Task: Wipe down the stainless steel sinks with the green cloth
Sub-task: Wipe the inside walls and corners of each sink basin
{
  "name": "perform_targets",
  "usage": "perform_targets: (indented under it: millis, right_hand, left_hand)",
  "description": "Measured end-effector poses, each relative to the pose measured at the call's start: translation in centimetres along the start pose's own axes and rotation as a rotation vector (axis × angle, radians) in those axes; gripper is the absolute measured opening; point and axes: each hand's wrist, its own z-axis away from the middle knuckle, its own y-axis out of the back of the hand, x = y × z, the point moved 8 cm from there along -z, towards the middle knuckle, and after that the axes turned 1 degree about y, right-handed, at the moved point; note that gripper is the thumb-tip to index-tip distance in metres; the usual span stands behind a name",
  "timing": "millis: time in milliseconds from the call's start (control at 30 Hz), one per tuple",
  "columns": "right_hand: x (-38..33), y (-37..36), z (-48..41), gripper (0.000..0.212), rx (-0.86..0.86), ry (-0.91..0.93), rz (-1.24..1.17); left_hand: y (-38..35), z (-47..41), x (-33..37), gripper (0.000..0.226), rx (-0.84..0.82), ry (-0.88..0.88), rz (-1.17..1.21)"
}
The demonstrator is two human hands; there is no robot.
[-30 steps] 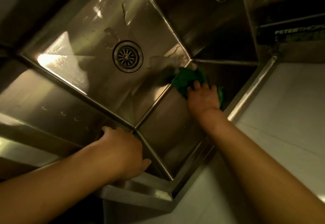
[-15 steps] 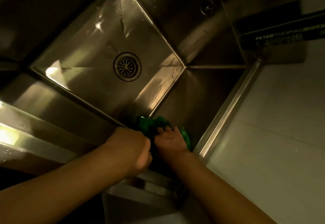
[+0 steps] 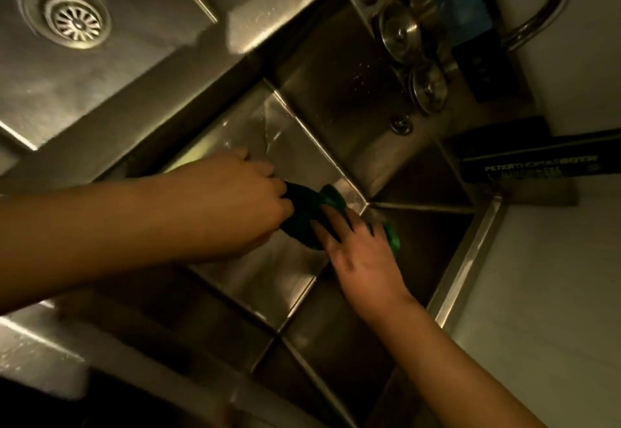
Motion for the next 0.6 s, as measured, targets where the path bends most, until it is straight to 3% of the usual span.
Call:
perform_targets:
  millis: [67, 233, 367, 433, 600]
  right_hand:
    - [0.8, 1.9, -1.4, 0.058, 0.113, 0.019, 0.003]
    - [3.4, 5.4, -5.2, 0.069, 0.421, 0.042, 0.071]
    - [5.7, 7.3, -7.8, 0.044, 0.720, 0.036, 0.119]
    - [6.9, 7.1, -9.9, 0.046, 0.742, 0.033, 0.082]
    - [8.9, 6.4, -15.5, 0.050, 0.781, 0.001, 0.090]
  left_hand:
    - [0.9, -0.3, -1.8, 0.054, 0.018, -0.016, -0.055]
    - [2.3, -2.1, -5.0, 0.030, 0.034, -0.048, -0.147]
    - [2.6, -2.4, -6.2, 0.017, 0.122, -0.141, -0.161]
    - [2.9, -2.0, -6.8, 0.008, 0.217, -0.190, -0.206]
    - [2.1, -1.5, -7.9, 0.010, 0.371, -0.238, -0.204]
